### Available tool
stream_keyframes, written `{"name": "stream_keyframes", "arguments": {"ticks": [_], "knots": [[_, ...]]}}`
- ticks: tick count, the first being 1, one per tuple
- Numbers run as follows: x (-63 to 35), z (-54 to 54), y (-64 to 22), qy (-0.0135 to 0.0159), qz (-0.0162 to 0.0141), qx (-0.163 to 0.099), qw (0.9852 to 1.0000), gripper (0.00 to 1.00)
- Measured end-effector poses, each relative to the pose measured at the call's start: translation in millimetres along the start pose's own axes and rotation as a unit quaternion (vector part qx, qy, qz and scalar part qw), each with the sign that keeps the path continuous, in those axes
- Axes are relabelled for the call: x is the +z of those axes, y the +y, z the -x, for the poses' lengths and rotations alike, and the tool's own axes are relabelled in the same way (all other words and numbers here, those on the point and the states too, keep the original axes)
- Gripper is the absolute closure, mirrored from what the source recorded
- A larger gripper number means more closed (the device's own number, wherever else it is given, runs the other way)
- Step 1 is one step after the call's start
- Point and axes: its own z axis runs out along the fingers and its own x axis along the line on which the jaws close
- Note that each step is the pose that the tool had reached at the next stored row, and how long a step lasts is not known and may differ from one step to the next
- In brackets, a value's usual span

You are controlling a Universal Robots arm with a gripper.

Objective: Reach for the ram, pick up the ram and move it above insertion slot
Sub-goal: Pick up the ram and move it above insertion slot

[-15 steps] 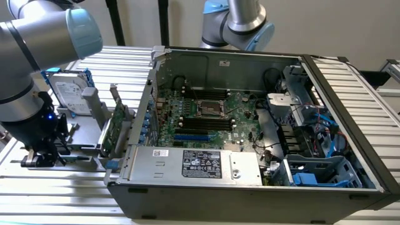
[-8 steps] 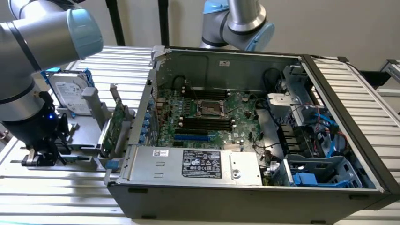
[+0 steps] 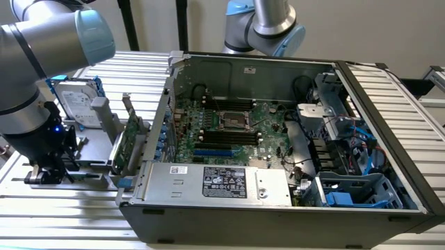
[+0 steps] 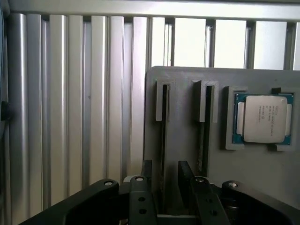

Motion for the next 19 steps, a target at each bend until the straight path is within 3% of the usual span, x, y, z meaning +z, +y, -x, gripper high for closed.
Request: {"name": "stream_keyframes", "arguments": {"ticks": [9,12,19], "knots": [[0.7,0.2,0.0,0.0000,0.0002,0.001,1.0000,0.66],[0.8,0.2,-0.1,-0.0001,0.0003,0.001,1.0000,0.84],[0.8,0.2,0.0,0.0000,0.0003,0.001,1.0000,0.87]]}}
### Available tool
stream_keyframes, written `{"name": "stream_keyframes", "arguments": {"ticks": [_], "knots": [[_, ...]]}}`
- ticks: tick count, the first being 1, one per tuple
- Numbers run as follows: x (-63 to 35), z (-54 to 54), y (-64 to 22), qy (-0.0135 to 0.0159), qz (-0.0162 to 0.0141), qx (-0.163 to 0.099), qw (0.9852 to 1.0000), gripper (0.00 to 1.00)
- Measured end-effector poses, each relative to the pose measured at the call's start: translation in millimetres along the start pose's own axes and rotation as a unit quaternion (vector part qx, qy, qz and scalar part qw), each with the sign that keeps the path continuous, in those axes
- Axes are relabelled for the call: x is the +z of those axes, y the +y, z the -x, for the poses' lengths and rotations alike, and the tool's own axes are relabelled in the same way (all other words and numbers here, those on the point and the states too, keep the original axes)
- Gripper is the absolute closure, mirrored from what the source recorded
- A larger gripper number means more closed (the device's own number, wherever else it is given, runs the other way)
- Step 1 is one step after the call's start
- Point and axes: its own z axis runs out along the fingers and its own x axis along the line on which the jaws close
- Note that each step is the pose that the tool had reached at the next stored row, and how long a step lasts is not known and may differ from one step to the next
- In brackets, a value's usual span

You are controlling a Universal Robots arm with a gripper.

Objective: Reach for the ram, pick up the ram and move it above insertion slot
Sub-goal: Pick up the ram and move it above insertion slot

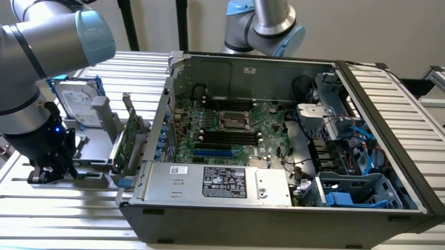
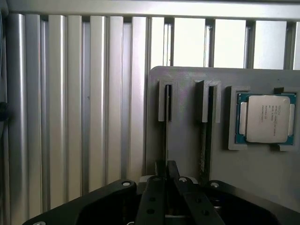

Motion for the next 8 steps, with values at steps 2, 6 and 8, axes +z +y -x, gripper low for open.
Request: {"name": "stream_keyframes", "arguments": {"ticks": [2,6,8], "knots": [[0.0,0.0,0.0,0.0000,0.0000,0.000,1.0000,0.87],[0.0,0.0,0.0,-0.0001,0.0000,0.004,1.0000,0.87],[0.1,0.0,-0.2,-0.0003,0.0000,0.008,1.0000,0.87]]}}
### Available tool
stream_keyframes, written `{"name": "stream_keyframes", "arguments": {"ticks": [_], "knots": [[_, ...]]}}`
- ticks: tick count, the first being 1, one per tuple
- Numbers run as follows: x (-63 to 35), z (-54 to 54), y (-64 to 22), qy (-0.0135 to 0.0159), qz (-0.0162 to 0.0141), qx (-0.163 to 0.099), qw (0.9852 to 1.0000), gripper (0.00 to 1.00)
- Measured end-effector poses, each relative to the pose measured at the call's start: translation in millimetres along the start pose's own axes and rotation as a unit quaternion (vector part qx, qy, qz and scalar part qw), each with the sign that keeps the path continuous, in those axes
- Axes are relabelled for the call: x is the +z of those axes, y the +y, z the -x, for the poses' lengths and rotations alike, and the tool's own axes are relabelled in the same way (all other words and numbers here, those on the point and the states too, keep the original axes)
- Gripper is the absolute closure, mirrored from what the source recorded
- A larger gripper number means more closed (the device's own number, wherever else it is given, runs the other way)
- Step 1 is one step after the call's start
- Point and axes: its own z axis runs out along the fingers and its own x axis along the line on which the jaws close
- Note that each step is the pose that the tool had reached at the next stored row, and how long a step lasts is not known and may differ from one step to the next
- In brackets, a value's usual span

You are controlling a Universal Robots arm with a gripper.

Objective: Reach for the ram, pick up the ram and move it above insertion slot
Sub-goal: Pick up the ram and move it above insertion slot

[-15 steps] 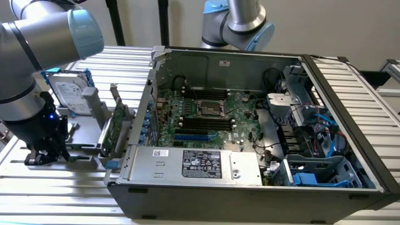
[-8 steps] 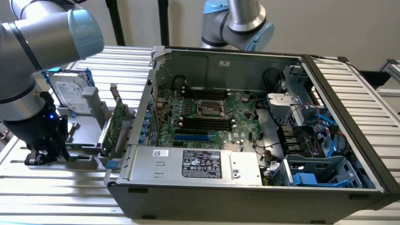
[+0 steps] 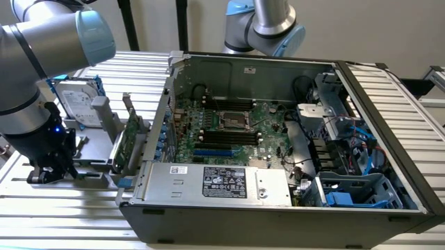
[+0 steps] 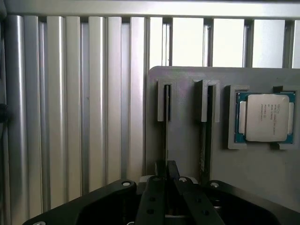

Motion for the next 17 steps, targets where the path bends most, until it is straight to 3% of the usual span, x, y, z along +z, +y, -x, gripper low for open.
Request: {"name": "stream_keyframes", "arguments": {"ticks": [5,17], "knots": [[-0.1,0.0,-0.1,-0.0003,0.0000,0.012,0.9999,0.87],[-3.0,0.0,0.0,-0.0003,0.0001,0.012,0.9999,0.87]]}}
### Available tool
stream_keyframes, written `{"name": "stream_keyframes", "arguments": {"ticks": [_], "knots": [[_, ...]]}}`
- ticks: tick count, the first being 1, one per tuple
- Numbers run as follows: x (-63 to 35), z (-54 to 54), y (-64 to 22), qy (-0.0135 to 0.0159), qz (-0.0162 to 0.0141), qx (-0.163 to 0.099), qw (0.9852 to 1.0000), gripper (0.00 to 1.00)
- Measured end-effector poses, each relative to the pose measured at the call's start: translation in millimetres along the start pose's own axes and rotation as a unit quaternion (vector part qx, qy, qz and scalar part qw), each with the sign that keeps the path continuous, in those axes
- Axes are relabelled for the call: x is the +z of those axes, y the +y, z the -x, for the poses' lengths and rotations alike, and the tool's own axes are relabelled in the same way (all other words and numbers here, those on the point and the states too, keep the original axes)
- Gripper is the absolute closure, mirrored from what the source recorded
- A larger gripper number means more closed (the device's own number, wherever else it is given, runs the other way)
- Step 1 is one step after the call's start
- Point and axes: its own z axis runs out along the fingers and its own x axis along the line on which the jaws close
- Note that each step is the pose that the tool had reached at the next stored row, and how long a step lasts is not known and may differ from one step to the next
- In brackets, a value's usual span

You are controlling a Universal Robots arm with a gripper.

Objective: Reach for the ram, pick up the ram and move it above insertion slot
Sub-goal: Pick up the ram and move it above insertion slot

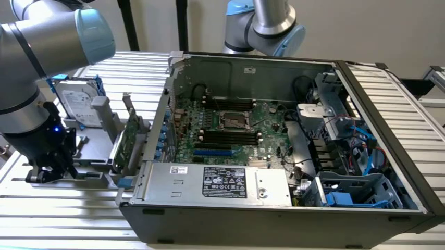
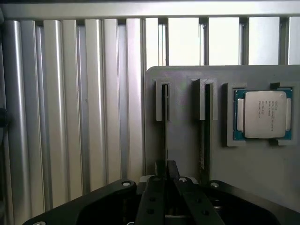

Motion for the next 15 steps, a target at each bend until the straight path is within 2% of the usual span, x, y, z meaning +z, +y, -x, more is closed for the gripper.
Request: {"name": "stream_keyframes", "arguments": {"ticks": [7,15], "knots": [[-8.3,0.1,0.2,0.0000,0.0000,0.000,1.0000,0.87],[-23.0,0.2,0.7,0.0000,0.0000,-0.001,1.0000,0.87]]}}
